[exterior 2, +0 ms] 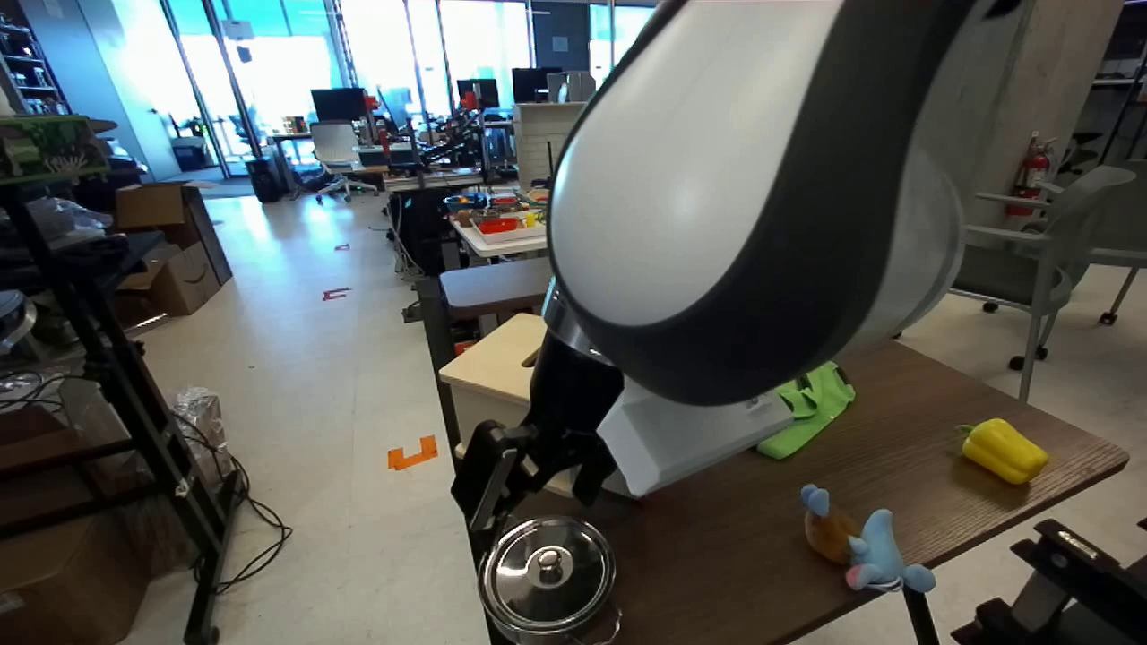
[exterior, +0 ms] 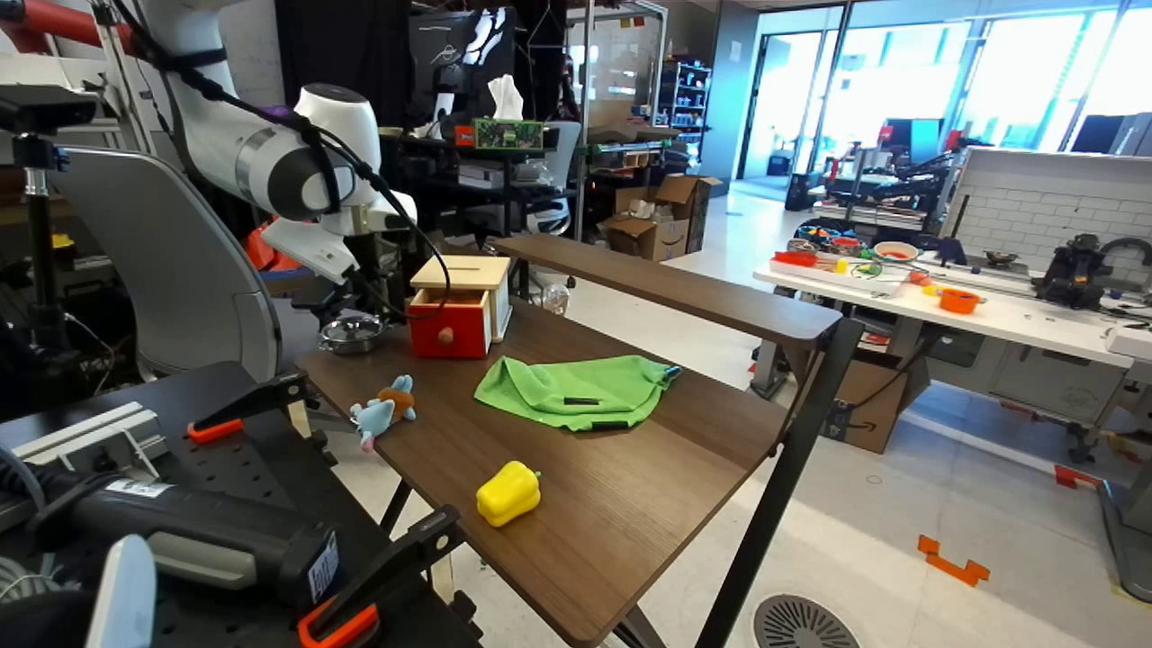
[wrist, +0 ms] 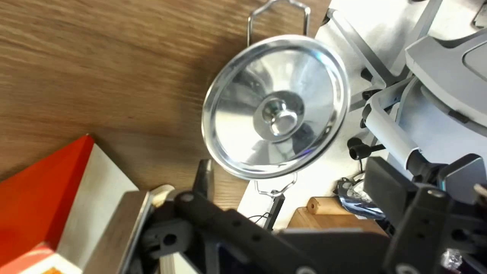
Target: Remove the lid from the pot.
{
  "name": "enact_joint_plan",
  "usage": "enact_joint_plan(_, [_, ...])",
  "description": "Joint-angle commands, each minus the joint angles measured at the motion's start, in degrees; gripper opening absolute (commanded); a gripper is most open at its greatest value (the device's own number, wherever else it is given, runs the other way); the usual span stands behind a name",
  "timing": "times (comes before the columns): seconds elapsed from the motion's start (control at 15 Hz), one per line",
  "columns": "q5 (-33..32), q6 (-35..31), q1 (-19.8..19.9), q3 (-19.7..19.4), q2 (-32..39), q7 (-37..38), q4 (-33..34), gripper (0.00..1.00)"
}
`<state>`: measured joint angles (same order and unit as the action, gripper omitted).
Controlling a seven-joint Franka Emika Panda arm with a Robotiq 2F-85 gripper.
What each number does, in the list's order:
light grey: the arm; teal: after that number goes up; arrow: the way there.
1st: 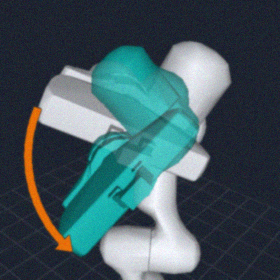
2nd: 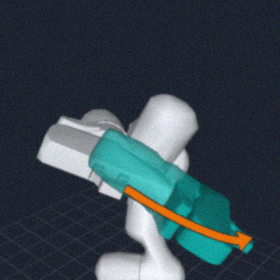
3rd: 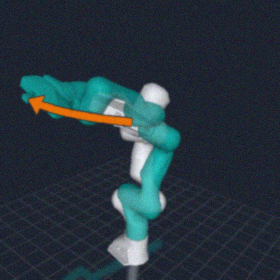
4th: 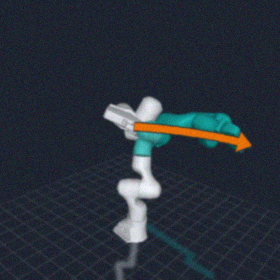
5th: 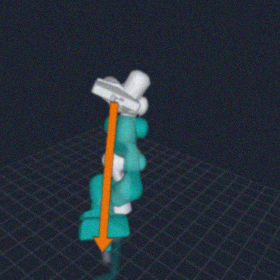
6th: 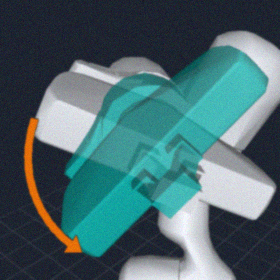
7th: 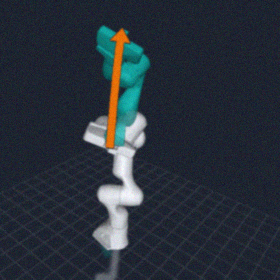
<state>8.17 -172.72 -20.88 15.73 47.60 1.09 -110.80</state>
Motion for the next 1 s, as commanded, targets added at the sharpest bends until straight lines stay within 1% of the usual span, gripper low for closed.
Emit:
enact_joint_plan(0.0, [-2.92, 4.81, -0.12, -0.49, -9.36, 0.79, -8.76, 1.0])
enact_joint_plan(0.2, [-4.48, 12.17, -0.69, -1.81, -12.43, 1.6, -9.53, 1.0])
enact_joint_plan(0.4, [-5.91, 17.9, -0.99, -2.51, -12.94, 1.44, -8.24, 1.0])
enact_joint_plan(0.6, [-8.83, 19.02, -3.08, -4.79, -11.83, 3.42, -6.68, 1.0])
enact_joint_plan(0.8, [-12.29, 17.54, -5.71, -7.5, -10.45, 6.19, -5.68, 1.0])
enact_joint_plan(0.93, [-13.56, 17.24, -6.68, -8.15, -9.49, 7.21, -4.83, 1.0])
